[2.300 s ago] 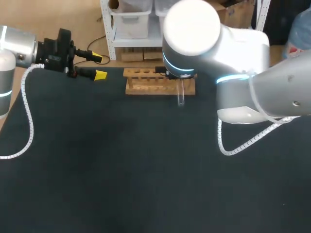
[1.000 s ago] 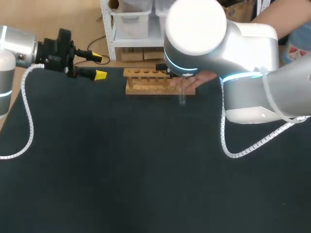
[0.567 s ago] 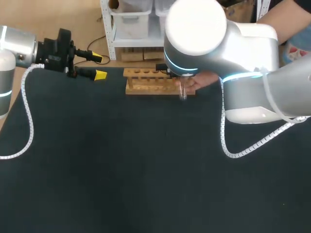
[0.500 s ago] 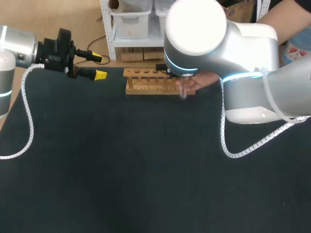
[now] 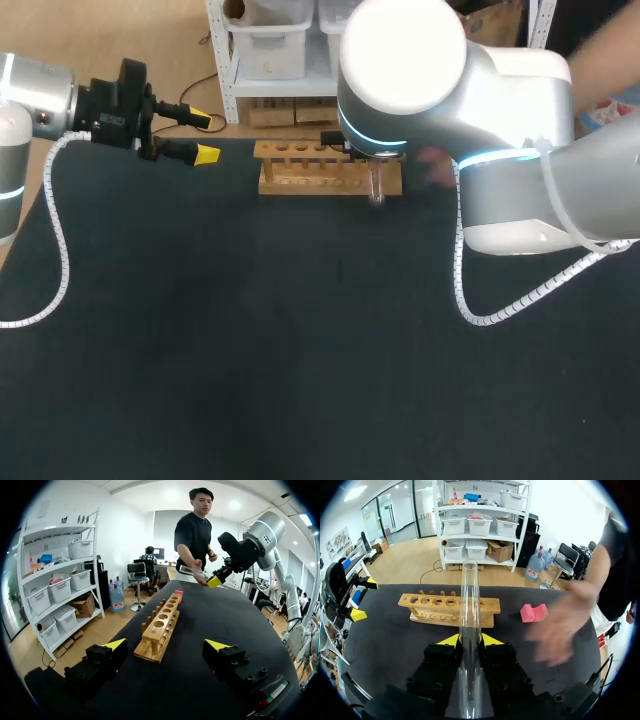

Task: Grasp the test tube, adjust it, and insert it.

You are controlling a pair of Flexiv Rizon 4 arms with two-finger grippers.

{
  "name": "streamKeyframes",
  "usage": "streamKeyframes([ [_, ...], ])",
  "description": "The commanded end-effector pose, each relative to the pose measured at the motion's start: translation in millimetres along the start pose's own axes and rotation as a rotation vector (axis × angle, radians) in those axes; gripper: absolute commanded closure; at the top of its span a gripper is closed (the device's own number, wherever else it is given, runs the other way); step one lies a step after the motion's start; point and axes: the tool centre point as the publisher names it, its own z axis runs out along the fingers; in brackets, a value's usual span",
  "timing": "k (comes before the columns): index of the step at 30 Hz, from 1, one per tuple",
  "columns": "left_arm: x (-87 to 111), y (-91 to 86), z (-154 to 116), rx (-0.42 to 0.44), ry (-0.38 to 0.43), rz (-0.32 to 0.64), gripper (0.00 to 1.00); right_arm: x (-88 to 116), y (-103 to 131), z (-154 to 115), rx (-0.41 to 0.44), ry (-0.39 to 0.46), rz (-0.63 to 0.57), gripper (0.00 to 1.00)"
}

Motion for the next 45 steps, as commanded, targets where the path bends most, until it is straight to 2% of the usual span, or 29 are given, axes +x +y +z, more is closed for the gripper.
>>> streamKeyframes([
  [1, 0.9, -0.6, 0, -0.001, -0.002, 0.002, 0.00, 1, -1, 0, -0.001, -0.005, 0.001, 1.00],
  [6, 0.9, -0.6, 0, -0.001, -0.002, 0.002, 0.00, 1, -1, 0, -0.001, -0.005, 0.001, 1.00],
  [14, 0.9, -0.6, 0, -0.001, -0.002, 0.002, 0.00, 10, 10, 27, 0.034, -0.009, 0.011, 1.00],
  [23, 0.9, -0.6, 0, -0.001, -0.002, 0.002, 0.00, 18, 12, 47, 0.024, -0.021, 0.057, 1.00],
  [45, 0.9, -0.6, 0, -0.001, -0.002, 0.002, 0.00, 3, 12, 85, 0.000, -0.001, 0.040, 1.00],
])
